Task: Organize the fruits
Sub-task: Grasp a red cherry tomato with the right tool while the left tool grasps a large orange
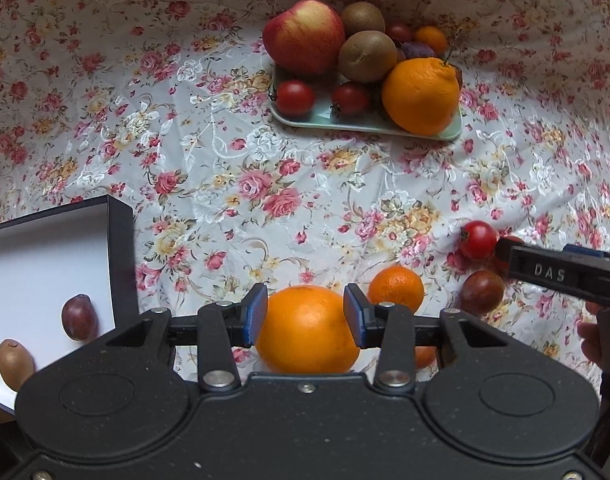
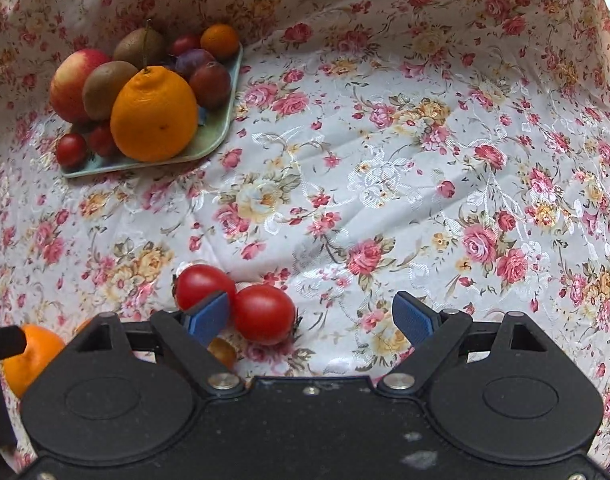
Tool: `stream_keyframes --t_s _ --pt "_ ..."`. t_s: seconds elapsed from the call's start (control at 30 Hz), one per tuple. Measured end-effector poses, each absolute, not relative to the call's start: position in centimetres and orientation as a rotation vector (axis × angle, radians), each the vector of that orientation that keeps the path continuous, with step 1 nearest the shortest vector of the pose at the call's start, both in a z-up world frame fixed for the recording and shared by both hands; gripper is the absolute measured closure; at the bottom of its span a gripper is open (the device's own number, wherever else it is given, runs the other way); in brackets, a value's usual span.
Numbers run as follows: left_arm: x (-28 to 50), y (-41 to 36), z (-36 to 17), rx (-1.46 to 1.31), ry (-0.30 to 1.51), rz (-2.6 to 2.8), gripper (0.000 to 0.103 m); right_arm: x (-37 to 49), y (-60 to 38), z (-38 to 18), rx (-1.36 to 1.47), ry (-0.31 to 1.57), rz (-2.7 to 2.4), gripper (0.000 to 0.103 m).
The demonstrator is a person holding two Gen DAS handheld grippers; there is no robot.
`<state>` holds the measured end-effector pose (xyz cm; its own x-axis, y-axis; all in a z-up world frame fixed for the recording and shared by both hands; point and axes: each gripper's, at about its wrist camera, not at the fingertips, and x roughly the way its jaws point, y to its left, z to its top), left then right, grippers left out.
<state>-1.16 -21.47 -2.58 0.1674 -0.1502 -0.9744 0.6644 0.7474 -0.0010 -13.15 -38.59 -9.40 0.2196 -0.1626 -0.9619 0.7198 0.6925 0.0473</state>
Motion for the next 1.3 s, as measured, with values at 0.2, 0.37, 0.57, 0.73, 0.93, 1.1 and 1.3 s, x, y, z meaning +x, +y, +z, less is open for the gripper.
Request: stream_keyframes --t_s 0.2,0.37,0.57,0.73,0.93,1.1,1.3 --pt "-0.4 -20.9 -2.9 0.465 1.302 -0.599 0.053 -13.6 -39.4 -11.1 0.591 1.231 -0.682 0.0" --pt "-0.3 -20.8 -2.8 0.457 1.308 -0.602 0.053 -13.5 -38.9 -12.2 0.549 1.265 -0.692 0.0" --pt "-0.3 -20.7 -2.8 0.46 1.307 -0.608 0.053 -14.4 -39.3 -12.3 0.617 1.177 -0.755 0.0" --pt "-0.1 -20.4 -2.7 0.457 1.31 -0.612 0.053 -14.5 -39.2 -12.3 0.601 1.114 -0.806 0.0" --pt "0.5 -19.8 -2.6 0.449 1.312 -0.608 0.052 -14.3 -39.8 -12.0 0.607 1.139 -0.76 0.0" --pt "0.8 -19.3 -2.4 0.458 1.3 -0.595 0.053 -14.1 -39.5 -11.1 0.588 1.145 -0.742 0.006" --pt "0.9 -18.8 -2.3 0.466 1.295 -0.599 0.053 -13.6 -38.9 -9.6 0.622 1.14 -0.687 0.025"
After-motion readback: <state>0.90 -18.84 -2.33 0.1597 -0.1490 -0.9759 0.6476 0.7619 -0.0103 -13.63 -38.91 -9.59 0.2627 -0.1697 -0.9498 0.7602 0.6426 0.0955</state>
